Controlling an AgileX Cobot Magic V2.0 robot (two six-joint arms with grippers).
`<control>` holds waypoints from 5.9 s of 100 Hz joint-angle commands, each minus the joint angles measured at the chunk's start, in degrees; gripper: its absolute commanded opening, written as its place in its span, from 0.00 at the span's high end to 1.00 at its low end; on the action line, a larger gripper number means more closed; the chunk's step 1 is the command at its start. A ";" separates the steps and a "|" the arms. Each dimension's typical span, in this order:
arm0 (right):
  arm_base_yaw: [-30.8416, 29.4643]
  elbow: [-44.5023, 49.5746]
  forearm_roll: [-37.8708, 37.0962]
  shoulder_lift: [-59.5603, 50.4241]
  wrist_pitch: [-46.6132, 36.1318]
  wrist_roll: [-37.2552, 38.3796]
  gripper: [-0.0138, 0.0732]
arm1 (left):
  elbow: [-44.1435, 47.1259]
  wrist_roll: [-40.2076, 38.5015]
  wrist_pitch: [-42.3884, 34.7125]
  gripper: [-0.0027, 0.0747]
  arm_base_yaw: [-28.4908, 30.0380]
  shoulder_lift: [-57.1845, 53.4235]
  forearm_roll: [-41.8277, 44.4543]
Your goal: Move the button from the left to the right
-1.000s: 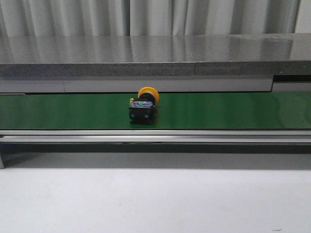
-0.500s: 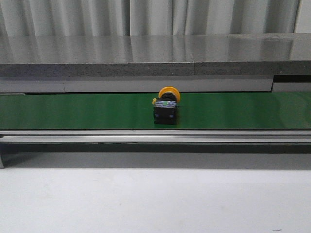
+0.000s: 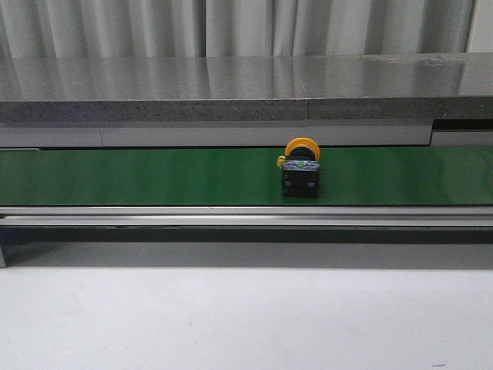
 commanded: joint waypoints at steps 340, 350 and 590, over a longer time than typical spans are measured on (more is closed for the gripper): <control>-26.96 -29.11 -11.52 48.54 -7.07 -1.93 0.65 | -1.60 -0.08 -4.49 0.96 -0.27 0.43 -0.89; -26.96 -29.11 -11.52 50.79 -6.07 -1.93 0.65 | -1.60 -0.08 -4.49 0.96 -0.27 0.43 -0.89; -3.60 9.91 -1.30 -17.24 -28.58 -1.93 0.36 | -1.60 -0.08 -4.49 0.96 -0.27 0.43 -0.89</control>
